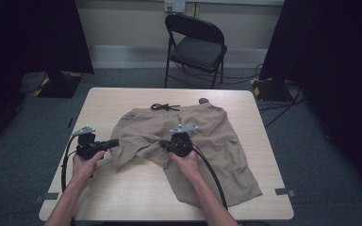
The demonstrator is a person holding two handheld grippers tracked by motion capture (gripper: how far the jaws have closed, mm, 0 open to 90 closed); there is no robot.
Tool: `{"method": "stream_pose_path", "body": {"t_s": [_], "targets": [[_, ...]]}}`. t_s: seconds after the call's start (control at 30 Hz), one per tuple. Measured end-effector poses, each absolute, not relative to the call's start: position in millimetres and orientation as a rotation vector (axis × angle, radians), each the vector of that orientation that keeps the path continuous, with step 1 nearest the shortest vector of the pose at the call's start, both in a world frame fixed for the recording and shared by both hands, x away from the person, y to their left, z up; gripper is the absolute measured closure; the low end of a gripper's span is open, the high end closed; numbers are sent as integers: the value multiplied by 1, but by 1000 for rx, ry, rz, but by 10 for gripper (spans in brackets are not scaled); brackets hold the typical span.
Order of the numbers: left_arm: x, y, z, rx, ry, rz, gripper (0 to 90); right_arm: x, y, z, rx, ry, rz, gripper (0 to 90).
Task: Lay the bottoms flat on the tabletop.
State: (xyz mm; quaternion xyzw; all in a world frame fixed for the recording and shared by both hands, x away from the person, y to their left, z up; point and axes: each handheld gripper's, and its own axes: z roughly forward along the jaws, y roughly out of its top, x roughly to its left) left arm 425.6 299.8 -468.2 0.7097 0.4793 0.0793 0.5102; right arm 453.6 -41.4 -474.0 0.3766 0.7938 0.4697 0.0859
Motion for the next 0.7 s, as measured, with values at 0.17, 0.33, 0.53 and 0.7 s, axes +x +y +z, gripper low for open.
{"method": "stream_pose_path", "body": {"t_s": [0.17,0.33,0.53,0.7], "targets": [[430,291,-471,1746,1143,198,899,462,-59,-476,1161,2357,1340,896],[432,283,-488,1796,1170,187,893,461,-61,-495,1180,2407,1258,843],[424,288,-483,1778,1171,200,710,451,-63,-483,1145,2385,1326,624],[411,295,-466,1756,1149,246,646,434,-61,-462,1064,2354,1419,584]]}}
